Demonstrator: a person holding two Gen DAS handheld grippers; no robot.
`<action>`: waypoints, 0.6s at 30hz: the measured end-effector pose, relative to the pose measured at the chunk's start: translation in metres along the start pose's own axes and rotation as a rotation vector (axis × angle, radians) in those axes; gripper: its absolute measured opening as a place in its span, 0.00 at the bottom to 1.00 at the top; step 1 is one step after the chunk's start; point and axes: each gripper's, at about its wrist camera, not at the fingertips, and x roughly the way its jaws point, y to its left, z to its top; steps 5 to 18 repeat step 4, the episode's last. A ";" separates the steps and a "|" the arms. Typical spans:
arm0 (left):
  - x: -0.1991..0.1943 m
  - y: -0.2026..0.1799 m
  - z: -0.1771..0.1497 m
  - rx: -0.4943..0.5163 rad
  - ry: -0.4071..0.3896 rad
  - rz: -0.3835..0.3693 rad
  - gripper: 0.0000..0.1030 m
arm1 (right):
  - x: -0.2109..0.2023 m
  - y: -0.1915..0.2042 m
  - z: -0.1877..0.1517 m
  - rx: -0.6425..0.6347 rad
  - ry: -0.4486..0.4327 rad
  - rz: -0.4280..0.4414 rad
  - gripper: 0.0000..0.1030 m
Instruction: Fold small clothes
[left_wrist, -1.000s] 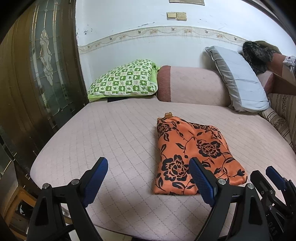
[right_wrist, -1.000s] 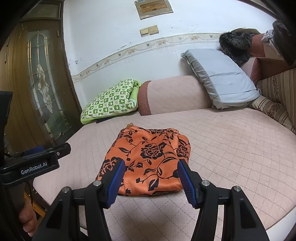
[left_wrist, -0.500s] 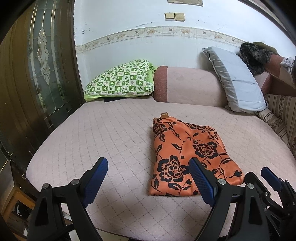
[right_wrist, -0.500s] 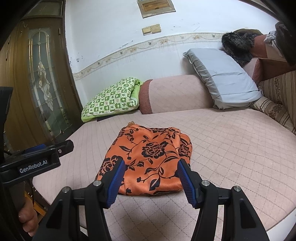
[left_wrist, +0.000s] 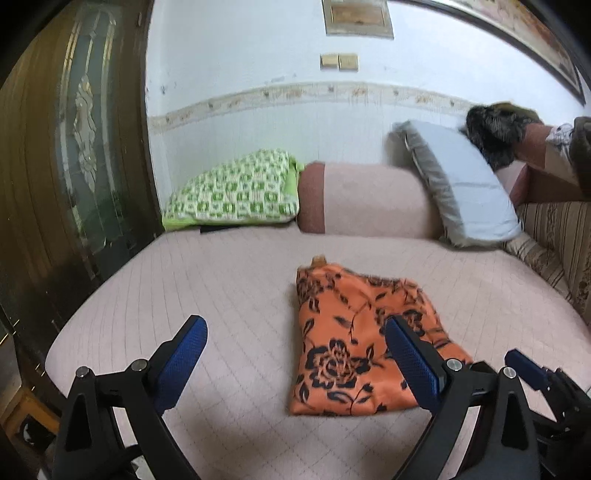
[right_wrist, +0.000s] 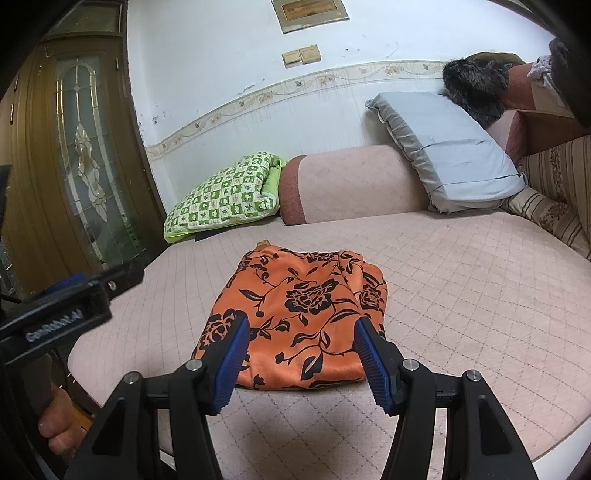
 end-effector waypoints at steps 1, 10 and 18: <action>-0.001 0.000 0.001 0.000 -0.012 -0.005 0.94 | 0.000 -0.001 0.001 0.001 -0.002 0.000 0.60; 0.001 0.001 0.004 -0.013 -0.004 -0.014 0.96 | 0.003 -0.003 0.002 0.005 0.000 -0.008 0.60; 0.001 0.001 0.004 -0.013 -0.004 -0.014 0.96 | 0.003 -0.003 0.002 0.005 0.000 -0.008 0.60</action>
